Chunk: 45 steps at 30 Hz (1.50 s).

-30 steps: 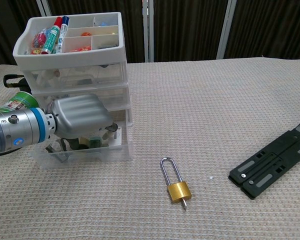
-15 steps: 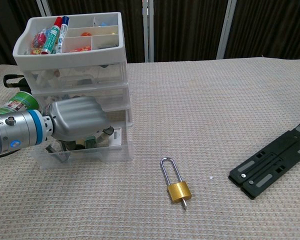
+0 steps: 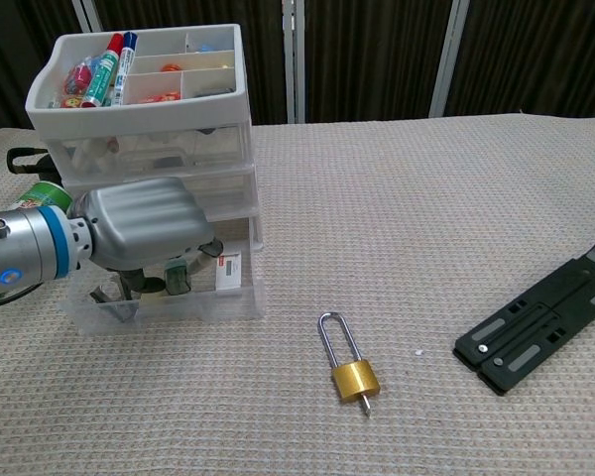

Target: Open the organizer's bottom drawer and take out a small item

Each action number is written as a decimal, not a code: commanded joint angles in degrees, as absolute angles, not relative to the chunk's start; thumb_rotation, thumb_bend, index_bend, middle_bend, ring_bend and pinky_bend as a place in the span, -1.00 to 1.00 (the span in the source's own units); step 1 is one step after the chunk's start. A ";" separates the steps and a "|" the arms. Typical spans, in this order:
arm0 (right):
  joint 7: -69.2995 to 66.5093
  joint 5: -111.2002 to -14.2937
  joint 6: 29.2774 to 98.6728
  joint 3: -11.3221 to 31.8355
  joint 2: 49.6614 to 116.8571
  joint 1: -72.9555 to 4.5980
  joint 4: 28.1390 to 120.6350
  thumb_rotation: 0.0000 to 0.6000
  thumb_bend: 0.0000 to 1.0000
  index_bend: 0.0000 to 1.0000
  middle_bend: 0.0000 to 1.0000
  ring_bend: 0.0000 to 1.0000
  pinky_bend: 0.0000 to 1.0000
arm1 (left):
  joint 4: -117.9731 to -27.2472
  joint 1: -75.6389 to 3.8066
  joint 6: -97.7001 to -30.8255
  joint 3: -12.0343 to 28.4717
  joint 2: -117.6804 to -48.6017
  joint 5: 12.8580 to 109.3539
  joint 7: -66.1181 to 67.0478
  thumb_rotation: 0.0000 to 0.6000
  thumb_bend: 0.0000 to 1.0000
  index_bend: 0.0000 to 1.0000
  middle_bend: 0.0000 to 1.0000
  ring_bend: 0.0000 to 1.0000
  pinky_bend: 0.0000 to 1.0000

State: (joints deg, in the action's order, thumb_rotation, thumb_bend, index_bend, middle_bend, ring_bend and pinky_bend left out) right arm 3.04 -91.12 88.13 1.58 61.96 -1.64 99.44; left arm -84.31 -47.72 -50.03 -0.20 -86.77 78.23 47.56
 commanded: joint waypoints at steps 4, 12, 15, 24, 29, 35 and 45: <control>3.36 -91.34 88.27 1.50 62.03 -1.59 99.46 1.00 -1.00 -1.00 -1.00 -1.00 -1.00 | -89.81 -46.39 -53.63 -0.91 -82.16 80.84 47.55 1.00 -0.27 0.16 0.92 0.82 0.62; 3.99 -91.54 88.54 1.46 62.21 -1.47 99.48 1.00 -1.00 -1.00 -1.00 -1.00 -1.00 | -95.36 -42.96 -59.38 -3.64 -76.28 86.15 44.67 1.00 -0.27 0.17 0.92 0.82 0.62; 4.35 -91.59 88.56 1.41 62.34 -1.43 99.57 1.00 -1.00 -1.00 -1.00 -1.00 -1.00 | -96.07 -41.19 -61.42 -5.86 -73.74 89.26 43.03 1.00 -0.27 0.17 0.92 0.82 0.62; 5.62 -91.70 88.33 1.21 62.86 -1.42 99.64 1.00 -1.00 -1.00 -1.00 -1.00 -1.00 | -93.72 -36.54 -67.34 -11.15 -69.68 97.95 36.74 1.00 -0.27 0.17 0.92 0.82 0.62; 5.89 -91.51 88.12 1.19 62.98 -1.45 99.67 1.00 -1.00 -1.00 -1.00 -1.00 -1.00 | -90.73 -34.52 -68.81 -13.47 -69.97 101.50 34.15 1.00 -0.27 0.13 0.92 0.82 0.62; 6.18 -91.56 88.14 1.10 63.02 -1.38 99.79 1.00 -1.00 -1.00 -1.00 -1.00 -1.00 | -88.09 -33.07 -69.68 -14.49 -71.45 103.96 32.97 1.00 -0.41 -0.09 0.92 0.82 0.61; 6.40 -91.36 88.11 1.23 63.10 -1.40 99.69 1.00 -1.00 -1.00 -1.00 -1.00 -1.00 | -85.52 -29.71 -72.43 -13.51 -72.69 103.89 33.53 1.00 -0.75 -0.31 0.92 0.82 0.59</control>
